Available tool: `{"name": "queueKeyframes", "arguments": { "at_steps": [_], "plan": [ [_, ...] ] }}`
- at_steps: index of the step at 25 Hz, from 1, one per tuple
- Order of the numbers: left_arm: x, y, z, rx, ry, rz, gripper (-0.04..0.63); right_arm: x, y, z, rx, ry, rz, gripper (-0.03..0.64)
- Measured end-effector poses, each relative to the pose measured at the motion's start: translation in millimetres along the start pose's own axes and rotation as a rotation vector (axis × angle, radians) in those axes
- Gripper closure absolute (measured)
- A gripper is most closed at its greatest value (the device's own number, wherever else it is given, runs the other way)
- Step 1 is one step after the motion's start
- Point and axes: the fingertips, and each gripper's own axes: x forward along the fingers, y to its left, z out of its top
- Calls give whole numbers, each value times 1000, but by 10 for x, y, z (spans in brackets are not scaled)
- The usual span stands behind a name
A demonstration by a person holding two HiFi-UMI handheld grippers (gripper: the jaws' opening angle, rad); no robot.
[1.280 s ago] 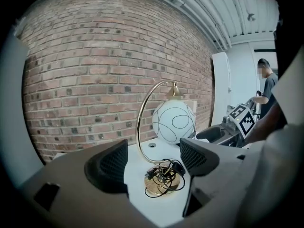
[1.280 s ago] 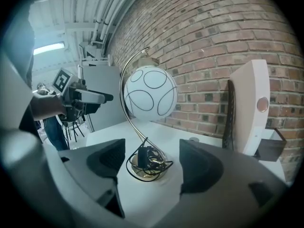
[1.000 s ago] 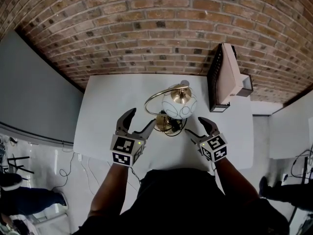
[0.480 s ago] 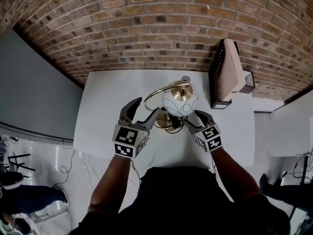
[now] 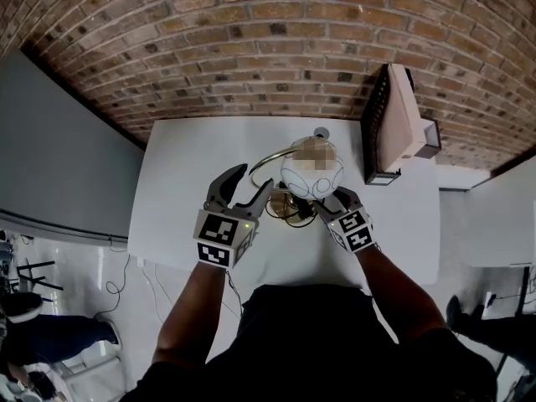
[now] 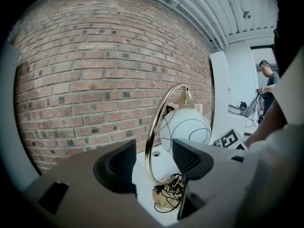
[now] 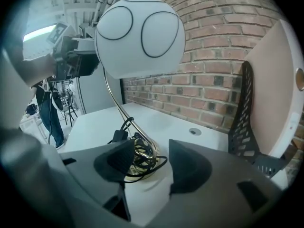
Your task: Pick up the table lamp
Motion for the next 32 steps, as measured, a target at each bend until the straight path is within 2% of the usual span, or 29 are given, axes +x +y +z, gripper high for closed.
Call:
{"name": "queueKeyframes", "arguments": {
  "at_steps": [12,22,28,32],
  "plan": [
    [6,36,54,19,11,15,472,230,-61,-76,11,26,-20,437],
    [22,75,72,13,20,37,540,425,-48,-198,-5,64,-16,456],
    [29,79,94,71,-1,41,551,474,-15,-191,-2,78,-10,480],
    [31,75,92,65,-1,13,552,521,16,-197,-6,82,-7,497]
  ]
}}
